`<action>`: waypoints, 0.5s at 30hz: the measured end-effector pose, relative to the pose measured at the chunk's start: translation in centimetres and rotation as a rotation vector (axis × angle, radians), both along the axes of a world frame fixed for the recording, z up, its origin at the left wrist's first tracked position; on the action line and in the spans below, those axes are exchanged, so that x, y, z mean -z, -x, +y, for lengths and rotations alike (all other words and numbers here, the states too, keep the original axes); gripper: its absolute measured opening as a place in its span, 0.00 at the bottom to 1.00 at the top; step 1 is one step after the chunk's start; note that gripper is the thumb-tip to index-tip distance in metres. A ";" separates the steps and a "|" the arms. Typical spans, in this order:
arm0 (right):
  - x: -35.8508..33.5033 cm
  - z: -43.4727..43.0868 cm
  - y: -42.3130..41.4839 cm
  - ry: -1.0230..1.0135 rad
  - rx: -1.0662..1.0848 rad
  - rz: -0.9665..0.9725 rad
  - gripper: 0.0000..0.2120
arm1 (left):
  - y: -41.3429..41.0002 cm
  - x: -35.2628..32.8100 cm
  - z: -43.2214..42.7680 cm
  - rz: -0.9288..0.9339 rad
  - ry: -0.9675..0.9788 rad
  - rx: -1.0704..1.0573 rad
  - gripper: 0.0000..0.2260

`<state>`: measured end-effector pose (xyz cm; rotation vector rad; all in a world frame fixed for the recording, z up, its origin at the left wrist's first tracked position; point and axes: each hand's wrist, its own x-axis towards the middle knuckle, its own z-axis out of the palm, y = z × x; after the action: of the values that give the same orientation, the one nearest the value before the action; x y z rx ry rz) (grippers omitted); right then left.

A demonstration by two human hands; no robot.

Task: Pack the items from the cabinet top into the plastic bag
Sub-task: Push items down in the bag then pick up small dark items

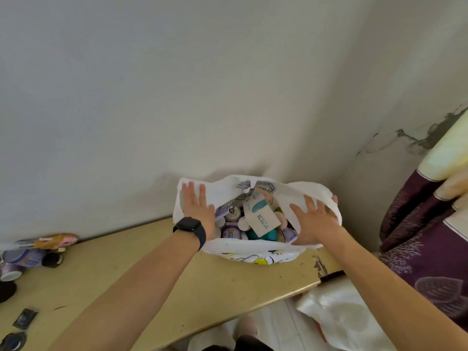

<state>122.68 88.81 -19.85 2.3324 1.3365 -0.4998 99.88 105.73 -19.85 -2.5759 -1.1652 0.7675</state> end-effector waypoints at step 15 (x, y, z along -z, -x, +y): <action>-0.5 -0.6 14.6 -0.964 -0.024 0.572 0.18 | 10.9 1.8 -4.7 -0.893 -0.009 -0.200 0.28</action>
<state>108.07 88.21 -19.37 3.0378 2.2464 -0.6407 88.97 100.99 -21.68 -2.8756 -1.6291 -0.4516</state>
